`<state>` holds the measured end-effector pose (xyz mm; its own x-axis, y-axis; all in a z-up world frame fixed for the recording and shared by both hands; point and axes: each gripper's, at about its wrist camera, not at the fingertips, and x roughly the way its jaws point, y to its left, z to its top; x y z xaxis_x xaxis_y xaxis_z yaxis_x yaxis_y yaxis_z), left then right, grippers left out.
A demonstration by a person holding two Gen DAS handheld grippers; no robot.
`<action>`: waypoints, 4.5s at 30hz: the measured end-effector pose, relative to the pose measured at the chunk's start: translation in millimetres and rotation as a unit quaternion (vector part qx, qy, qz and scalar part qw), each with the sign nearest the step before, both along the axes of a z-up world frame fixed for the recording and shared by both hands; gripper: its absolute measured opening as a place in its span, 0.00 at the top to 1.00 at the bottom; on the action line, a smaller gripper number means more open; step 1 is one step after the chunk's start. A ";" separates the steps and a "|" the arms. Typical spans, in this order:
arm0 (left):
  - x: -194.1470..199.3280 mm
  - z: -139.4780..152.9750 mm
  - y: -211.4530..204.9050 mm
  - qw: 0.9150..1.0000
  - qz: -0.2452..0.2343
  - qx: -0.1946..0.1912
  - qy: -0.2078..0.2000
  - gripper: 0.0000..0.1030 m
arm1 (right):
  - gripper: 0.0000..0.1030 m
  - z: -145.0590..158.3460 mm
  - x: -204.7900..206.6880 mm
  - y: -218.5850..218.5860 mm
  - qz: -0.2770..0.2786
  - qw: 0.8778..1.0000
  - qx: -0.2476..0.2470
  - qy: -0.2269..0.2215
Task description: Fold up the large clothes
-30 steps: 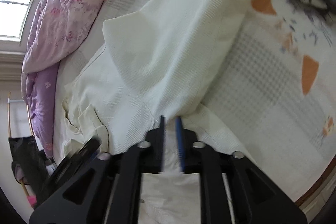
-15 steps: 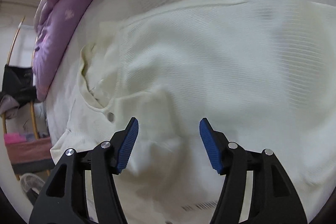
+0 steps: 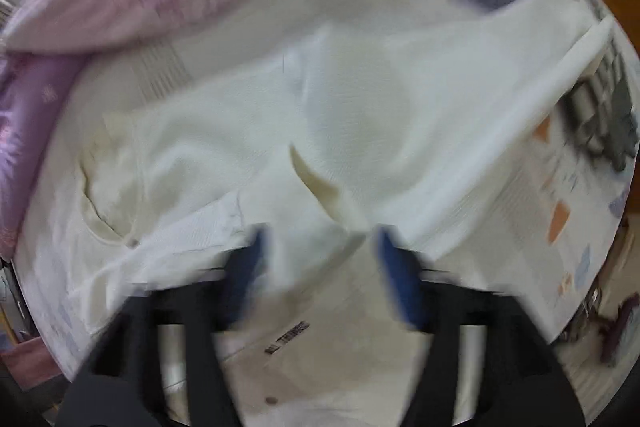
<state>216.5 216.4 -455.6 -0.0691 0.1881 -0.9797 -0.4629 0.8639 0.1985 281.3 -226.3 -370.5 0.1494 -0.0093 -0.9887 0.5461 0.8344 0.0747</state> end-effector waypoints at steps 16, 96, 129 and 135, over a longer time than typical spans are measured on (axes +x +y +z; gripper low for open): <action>45.8 69.2 -18.7 0.992 -0.076 -0.020 -0.094 0.97 | 0.98 -89.6 23.9 39.9 0.141 0.989 0.036 0.040; -160.1 346.5 -229.3 0.952 -0.186 -0.071 -0.231 0.20 | 0.24 221.6 -221.2 13.0 0.247 0.953 -0.001 -0.175; -125.2 352.2 -451.2 0.911 -0.345 -0.087 -0.209 0.20 | 0.20 210.4 -278.2 -241.2 -0.029 0.984 0.041 -0.172; -86.2 330.4 -499.9 0.930 -0.302 -0.094 -0.185 0.20 | 0.12 181.9 -231.5 -299.7 -0.010 0.984 0.077 -0.159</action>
